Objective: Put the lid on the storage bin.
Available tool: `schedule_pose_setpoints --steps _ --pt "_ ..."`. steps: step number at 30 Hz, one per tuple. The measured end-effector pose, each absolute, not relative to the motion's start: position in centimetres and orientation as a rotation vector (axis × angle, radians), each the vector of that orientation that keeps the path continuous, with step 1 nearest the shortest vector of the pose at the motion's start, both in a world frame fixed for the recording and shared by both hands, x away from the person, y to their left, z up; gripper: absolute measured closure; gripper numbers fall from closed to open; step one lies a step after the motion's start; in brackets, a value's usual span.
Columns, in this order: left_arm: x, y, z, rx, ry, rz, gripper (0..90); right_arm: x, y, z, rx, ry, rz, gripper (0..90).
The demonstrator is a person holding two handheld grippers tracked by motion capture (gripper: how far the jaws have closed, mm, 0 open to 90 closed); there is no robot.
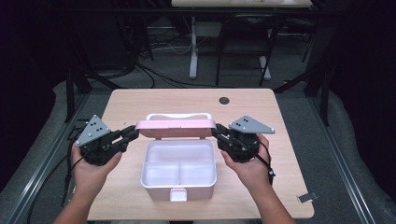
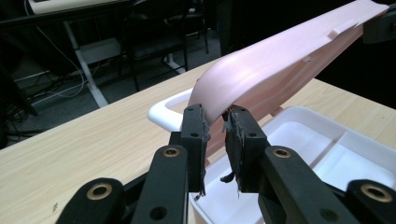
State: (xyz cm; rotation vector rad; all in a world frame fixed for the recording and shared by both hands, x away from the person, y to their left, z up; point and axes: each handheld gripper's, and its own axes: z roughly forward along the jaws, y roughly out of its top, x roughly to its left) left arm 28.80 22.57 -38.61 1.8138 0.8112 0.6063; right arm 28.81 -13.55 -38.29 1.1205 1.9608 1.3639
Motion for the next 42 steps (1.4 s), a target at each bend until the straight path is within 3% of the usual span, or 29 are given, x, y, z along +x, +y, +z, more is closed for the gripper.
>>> schedule_pose_setpoints --steps 42 --pt "25.3 23.5 -41.9 1.822 0.798 0.52 75.3 24.6 -14.7 -41.1 1.081 2.06 1.414 73.2"
